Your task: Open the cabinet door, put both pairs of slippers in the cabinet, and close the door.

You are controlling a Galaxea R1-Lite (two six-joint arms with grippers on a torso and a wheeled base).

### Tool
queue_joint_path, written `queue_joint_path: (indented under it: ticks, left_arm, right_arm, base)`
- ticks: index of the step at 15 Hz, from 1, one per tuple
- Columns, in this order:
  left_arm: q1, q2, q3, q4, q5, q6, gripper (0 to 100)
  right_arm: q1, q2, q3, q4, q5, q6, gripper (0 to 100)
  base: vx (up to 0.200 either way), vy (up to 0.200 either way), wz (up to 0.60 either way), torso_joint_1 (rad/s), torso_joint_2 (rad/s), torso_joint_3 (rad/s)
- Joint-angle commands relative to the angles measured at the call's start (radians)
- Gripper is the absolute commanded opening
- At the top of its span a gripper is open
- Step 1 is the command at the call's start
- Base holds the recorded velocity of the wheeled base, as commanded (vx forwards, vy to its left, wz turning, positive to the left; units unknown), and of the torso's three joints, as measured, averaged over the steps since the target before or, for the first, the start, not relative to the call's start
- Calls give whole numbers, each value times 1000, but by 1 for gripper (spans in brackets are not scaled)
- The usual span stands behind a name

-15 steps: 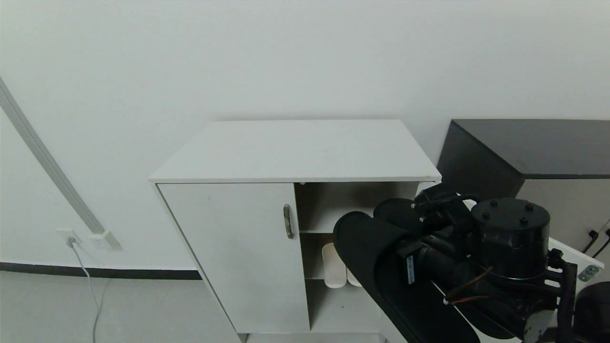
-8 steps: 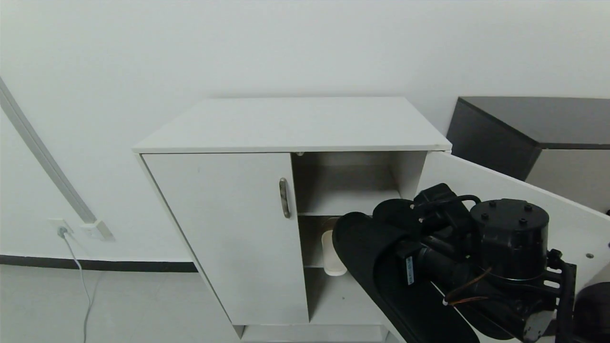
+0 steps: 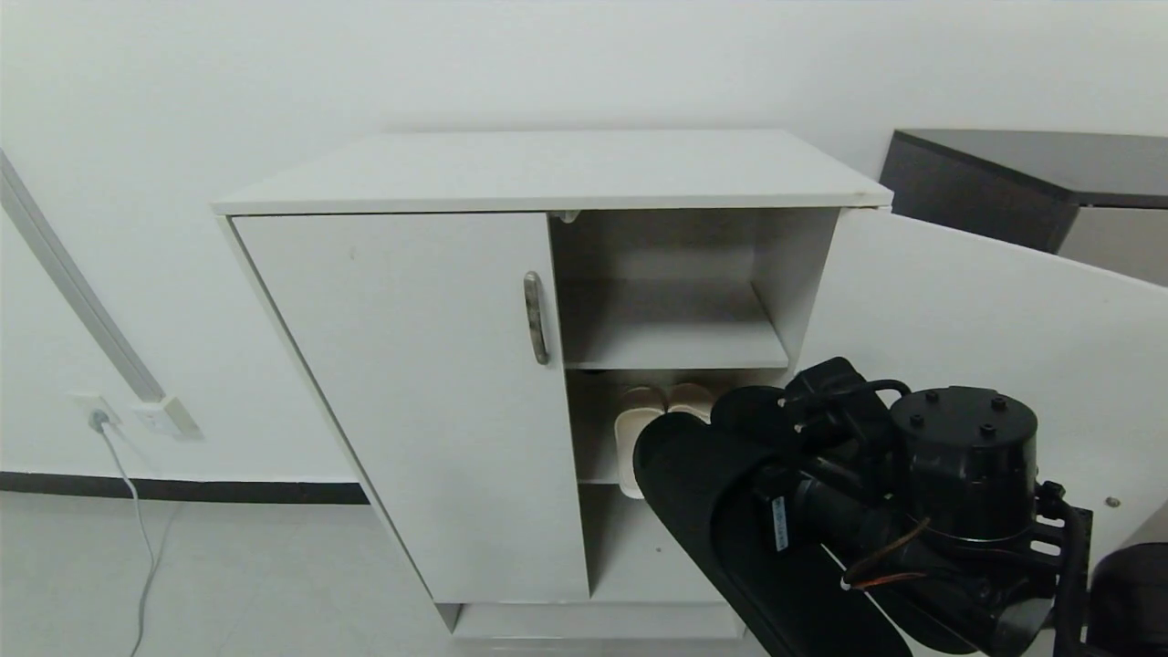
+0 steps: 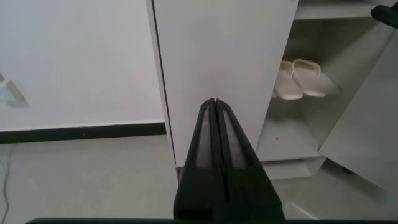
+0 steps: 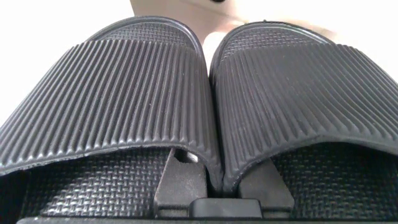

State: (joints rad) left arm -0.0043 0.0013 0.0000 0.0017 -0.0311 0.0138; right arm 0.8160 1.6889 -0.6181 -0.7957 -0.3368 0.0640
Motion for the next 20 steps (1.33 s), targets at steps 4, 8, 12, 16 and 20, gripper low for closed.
queue_joint_path:
  ticks: [4,8,12,16,20]
  left_arm:
    - [0,0,0,1,-1,0,0]
    - [1,-1,0,0,0,0,0]
    - [1,0,0,0,0,0,0]
    - [0,-1,0,1,0,0,0]
    - [0,-1,0,0,0,0,0]
  right_arm:
    - [2,3,0,0,-1,0,0]
    - [2,9,4,-23,-2,-1,0]
    - [2,21,23,-72,-2,-29,0]
    - [60,233,-147,-115,-229,-15,0]
    - [104,307,-476,221,-449,171,0]
  base:
    - [0,0,0,-43,449,404]
    - [0,0,0,-4,247,247]
    - [0,0,0,1,14,13]
    - [0,0,0,0,0,0]
    - [0,0,0,0,0,0]
